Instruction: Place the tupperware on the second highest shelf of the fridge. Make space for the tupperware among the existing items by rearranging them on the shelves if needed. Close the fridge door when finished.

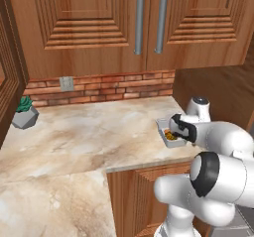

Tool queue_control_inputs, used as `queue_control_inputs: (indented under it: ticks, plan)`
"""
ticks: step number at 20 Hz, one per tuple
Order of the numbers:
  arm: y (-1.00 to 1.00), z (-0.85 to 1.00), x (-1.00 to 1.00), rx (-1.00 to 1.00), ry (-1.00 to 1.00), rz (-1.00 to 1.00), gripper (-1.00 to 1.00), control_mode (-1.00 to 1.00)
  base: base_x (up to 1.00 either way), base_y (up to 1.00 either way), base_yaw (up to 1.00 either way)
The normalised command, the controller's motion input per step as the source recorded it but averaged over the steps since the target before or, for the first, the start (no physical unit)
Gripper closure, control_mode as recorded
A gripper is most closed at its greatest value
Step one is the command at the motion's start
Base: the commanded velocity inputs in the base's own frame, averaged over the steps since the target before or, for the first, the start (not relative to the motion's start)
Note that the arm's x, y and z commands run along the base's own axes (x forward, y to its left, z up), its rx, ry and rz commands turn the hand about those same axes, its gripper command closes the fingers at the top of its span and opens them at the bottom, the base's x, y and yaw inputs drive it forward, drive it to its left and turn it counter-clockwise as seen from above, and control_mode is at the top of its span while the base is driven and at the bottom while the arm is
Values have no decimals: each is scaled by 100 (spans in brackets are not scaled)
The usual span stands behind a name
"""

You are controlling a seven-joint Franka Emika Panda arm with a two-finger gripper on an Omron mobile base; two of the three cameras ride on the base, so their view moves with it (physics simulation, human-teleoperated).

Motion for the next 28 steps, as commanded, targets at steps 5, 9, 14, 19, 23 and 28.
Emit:
queue_control_inputs:
  ticks: [5, 9, 14, 19, 23, 28]
  plan:
    - [0, -25, 33, 1, 0, -7, -100, -100, 0, 0, 0]
    - [0, -46, 16, 0, 0, -9, -100, -100, 0, 0, 0]
    - [0, -48, 11, 0, 0, -9, 100, -100, 0, 0, 0]
    - [3, -17, 9, 0, 0, -6, 100, -100, 0, 0, 0]
    - [1, 0, 0, 0, 0, 0, 100, -100, 0, 0, 0]
    - [0, 33, -57, 0, -2, 0, 100, -100, 0, 0, 0]
